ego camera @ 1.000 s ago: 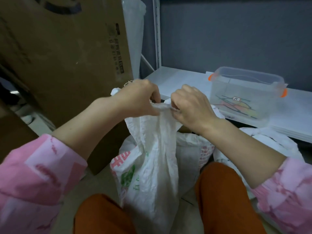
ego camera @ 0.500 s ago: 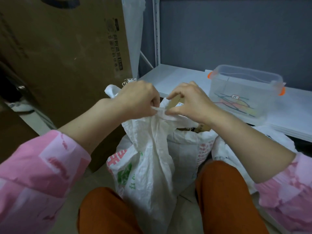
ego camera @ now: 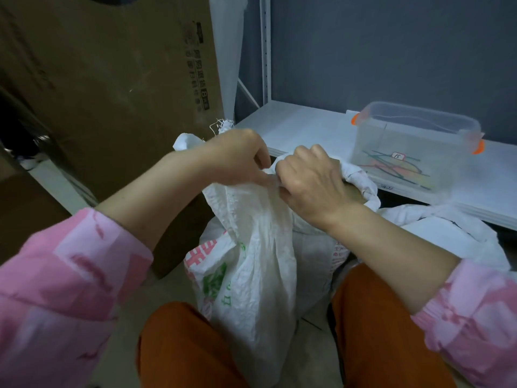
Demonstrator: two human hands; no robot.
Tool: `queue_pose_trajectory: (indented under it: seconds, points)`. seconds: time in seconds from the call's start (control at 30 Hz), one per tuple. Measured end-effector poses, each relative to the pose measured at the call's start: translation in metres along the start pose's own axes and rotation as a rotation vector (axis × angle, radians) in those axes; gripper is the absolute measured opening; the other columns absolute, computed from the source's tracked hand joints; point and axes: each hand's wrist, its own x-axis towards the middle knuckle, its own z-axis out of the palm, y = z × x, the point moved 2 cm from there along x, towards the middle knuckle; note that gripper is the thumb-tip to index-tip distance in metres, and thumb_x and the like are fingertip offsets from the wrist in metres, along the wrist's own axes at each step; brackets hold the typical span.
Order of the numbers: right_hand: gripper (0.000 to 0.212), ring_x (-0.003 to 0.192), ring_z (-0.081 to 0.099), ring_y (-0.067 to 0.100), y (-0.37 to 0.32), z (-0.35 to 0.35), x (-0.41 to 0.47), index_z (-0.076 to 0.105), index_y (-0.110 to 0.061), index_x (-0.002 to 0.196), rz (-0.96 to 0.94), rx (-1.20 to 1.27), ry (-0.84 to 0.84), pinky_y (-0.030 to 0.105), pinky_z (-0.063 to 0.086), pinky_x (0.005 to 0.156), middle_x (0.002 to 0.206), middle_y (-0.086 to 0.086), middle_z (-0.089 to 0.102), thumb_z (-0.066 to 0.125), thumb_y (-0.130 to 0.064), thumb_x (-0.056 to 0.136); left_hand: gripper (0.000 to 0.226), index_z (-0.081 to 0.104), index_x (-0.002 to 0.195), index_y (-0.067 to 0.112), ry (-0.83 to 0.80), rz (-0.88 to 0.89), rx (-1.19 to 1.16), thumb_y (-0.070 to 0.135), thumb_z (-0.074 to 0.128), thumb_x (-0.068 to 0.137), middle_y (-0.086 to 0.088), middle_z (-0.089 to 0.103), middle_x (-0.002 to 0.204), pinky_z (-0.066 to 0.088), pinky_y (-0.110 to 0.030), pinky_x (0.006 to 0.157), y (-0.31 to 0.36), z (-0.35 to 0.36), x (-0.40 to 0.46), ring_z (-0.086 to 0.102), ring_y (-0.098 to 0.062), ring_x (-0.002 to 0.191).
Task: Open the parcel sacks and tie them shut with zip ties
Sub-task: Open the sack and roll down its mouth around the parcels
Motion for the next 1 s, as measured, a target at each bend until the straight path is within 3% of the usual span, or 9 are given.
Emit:
queue_pose_trajectory:
  seconds: [0.1,0.17,0.3,0.43,0.5,0.6,0.67,0.77,1.0]
  points:
    - [0.023,0.054,0.044,0.026,-0.006,0.007,-0.001,0.050,-0.009,0.061,-0.042,-0.026,0.074,0.033,0.020,0.058,0.054,0.007,0.046,0.065,0.008,0.061,0.005,0.072,0.075,0.031,-0.116,-0.026,-0.030,0.035,0.072,0.076,0.006,0.071,0.079,0.057,-0.033,0.068,0.000,-0.003,0.004,0.066,-0.020,0.076]
    - [0.022,0.057,0.045,0.026,-0.006,0.009,-0.003,0.050,-0.009,0.064,-0.038,0.109,0.064,0.031,0.018,0.060,0.057,0.006,0.047,0.065,0.006,0.059,0.009,0.068,0.069,0.030,-0.115,-0.028,-0.010,0.033,0.076,0.073,0.006,0.068,0.071,0.052,-0.027,0.058,0.001,0.000,0.005,0.062,-0.015,0.065]
    - [0.029,0.090,0.045,0.015,0.010,0.011,0.002,0.055,-0.019,0.086,0.289,0.688,-0.384,0.025,0.030,0.070,0.090,-0.004,0.052,0.078,-0.026,0.069,0.010,0.067,0.080,0.027,0.097,0.013,0.177,0.030,0.075,0.074,0.012,0.062,0.079,0.041,-0.024,0.062,-0.002,0.008,-0.001,0.056,-0.011,0.074]
    - [0.030,0.097,0.044,0.008,0.019,0.016,0.007,0.063,-0.026,0.089,0.379,0.690,-0.560,0.032,0.044,0.077,0.096,-0.010,0.060,0.080,-0.040,0.068,0.012,0.060,0.078,0.026,0.212,0.082,0.230,0.022,0.070,0.074,0.011,0.053,0.073,0.036,-0.026,0.066,-0.007,0.021,-0.007,0.050,-0.013,0.075]
    - [0.024,0.095,0.049,0.011,0.014,0.019,0.008,0.065,-0.024,0.084,0.350,0.690,-0.534,0.036,0.047,0.078,0.091,-0.008,0.062,0.077,-0.041,0.071,0.015,0.054,0.076,0.026,0.237,0.093,0.222,0.019,0.067,0.073,0.010,0.051,0.071,0.035,-0.027,0.065,-0.008,0.025,-0.009,0.048,-0.015,0.072]
    - [0.018,0.089,0.051,0.016,0.008,0.021,0.007,0.062,-0.016,0.081,0.269,0.526,-0.438,0.025,0.037,0.069,0.085,-0.005,0.061,0.068,-0.033,0.080,0.016,0.051,0.081,0.023,0.212,0.085,0.171,0.018,0.064,0.075,0.008,0.052,0.078,0.036,-0.028,0.064,-0.010,0.031,-0.009,0.050,-0.018,0.075]
    - [0.014,0.079,0.050,0.020,0.003,0.019,0.004,0.056,-0.014,0.075,0.150,0.369,-0.310,0.021,0.024,0.063,0.074,-0.005,0.052,0.067,-0.021,0.077,0.026,0.055,0.096,0.022,0.110,0.034,0.055,0.020,0.069,0.075,0.008,0.057,0.093,0.041,-0.027,0.067,-0.013,0.030,-0.008,0.053,-0.015,0.083]
    - [0.019,0.065,0.048,0.026,-0.002,0.022,-0.003,0.050,-0.012,0.068,0.006,0.253,-0.167,0.029,0.024,0.064,0.064,0.002,0.049,0.070,-0.009,0.065,0.044,0.057,0.116,0.023,-0.037,-0.037,-0.011,0.031,0.075,0.077,0.010,0.061,0.105,0.040,-0.021,0.073,-0.018,0.021,-0.005,0.054,-0.010,0.088]
    - [0.021,0.065,0.051,0.029,0.004,0.029,-0.009,0.052,-0.009,0.067,0.032,0.251,-0.150,0.033,0.028,0.062,0.065,0.005,0.052,0.071,-0.007,0.060,0.015,0.062,0.076,0.024,-0.086,-0.106,0.055,0.026,0.077,0.074,0.011,0.053,0.073,0.035,-0.019,0.052,-0.030,0.025,-0.002,0.049,-0.008,0.067]
